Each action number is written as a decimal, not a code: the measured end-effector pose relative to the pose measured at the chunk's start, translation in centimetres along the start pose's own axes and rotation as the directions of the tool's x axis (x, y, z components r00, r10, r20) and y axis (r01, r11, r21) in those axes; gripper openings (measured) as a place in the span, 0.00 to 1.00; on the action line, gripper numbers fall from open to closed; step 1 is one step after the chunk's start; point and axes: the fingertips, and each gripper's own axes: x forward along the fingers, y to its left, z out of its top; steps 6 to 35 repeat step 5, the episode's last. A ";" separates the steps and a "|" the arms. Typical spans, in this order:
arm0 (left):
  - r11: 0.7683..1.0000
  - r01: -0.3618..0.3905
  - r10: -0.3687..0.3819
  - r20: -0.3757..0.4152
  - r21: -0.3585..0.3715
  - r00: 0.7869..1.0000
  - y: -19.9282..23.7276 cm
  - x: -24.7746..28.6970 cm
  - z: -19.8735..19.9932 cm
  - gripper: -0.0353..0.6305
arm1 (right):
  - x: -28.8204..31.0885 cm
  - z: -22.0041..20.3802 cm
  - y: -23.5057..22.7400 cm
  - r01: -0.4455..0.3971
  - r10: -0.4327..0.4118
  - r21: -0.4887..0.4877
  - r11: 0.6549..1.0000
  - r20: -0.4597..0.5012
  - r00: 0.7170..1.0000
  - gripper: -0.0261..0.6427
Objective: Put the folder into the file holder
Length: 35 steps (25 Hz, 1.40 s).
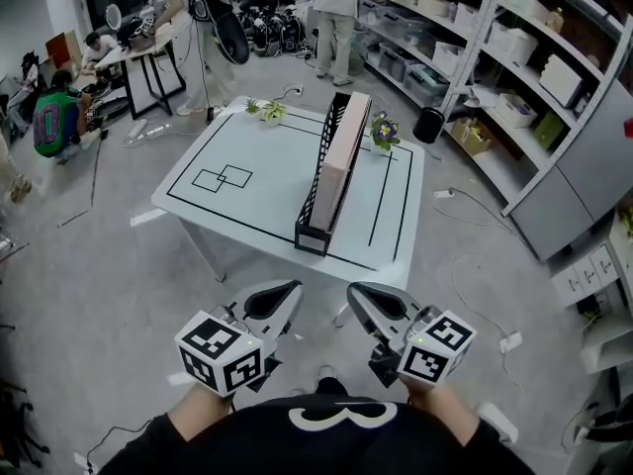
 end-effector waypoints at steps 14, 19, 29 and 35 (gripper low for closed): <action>1.000 0.007 -0.007 -0.004 0.021 1.000 -0.3 -1.6 -0.3 0.06 | 0.4 -0.8 1.8 -0.001 0.001 -0.010 1.000 -0.007 1.000 0.05; 1.000 0.007 -0.007 -0.004 0.021 1.000 -0.3 -1.6 -0.3 0.06 | 0.4 -0.8 1.8 -0.001 0.001 -0.010 1.000 -0.007 1.000 0.05; 1.000 0.007 -0.007 -0.004 0.021 1.000 -0.3 -1.6 -0.3 0.06 | 0.4 -0.8 1.8 -0.001 0.001 -0.010 1.000 -0.007 1.000 0.05; 1.000 0.007 -0.007 -0.004 0.021 1.000 -0.3 -1.6 -0.3 0.06 | 0.4 -0.8 1.8 -0.001 0.001 -0.010 1.000 -0.007 1.000 0.05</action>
